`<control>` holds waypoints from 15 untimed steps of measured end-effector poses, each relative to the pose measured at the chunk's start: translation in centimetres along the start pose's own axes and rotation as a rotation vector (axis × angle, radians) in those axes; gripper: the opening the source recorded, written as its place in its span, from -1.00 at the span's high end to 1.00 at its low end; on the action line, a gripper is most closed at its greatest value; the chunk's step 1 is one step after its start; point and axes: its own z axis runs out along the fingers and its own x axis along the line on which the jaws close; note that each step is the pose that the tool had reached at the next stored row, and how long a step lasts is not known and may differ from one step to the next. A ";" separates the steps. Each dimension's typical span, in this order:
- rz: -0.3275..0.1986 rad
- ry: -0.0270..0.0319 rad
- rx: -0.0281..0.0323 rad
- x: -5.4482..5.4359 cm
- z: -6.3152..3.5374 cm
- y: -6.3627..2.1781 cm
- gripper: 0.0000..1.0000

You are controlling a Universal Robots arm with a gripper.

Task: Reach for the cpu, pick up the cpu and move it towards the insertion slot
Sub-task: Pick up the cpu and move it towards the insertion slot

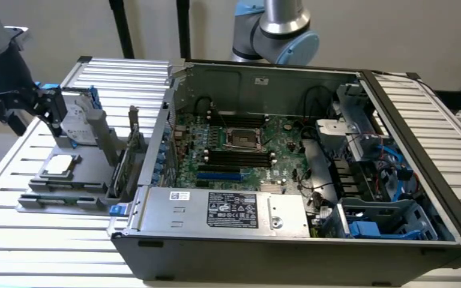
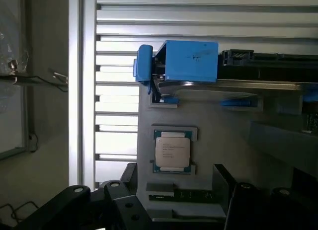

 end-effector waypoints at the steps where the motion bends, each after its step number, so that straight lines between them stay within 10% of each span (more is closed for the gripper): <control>1: 0.000 0.0002 0.0009 0.0 0.17 -0.01 -0.42; 15: 0.001 0.0002 0.0034 0.0 2.71 -0.09 -0.42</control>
